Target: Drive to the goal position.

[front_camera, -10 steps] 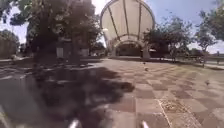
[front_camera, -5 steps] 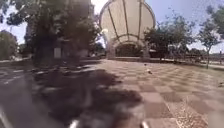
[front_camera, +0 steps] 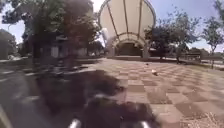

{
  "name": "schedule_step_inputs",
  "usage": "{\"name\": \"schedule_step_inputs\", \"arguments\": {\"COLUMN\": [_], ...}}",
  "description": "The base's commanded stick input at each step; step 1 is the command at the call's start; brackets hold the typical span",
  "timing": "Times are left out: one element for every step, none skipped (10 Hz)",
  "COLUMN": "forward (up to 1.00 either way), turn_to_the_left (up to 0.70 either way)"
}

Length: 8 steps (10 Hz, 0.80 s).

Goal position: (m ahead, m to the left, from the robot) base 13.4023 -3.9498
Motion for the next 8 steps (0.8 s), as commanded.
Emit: {"name": "schedule_step_inputs", "arguments": {"forward": [1.0, 1.0, 1.0, 1.0, 1.0, 1.0, 1.0, 1.0], "turn_to_the_left": [0.0, 0.0, 0.0, 0.0, 0.0, 0.0, -0.23, -0.27]}}
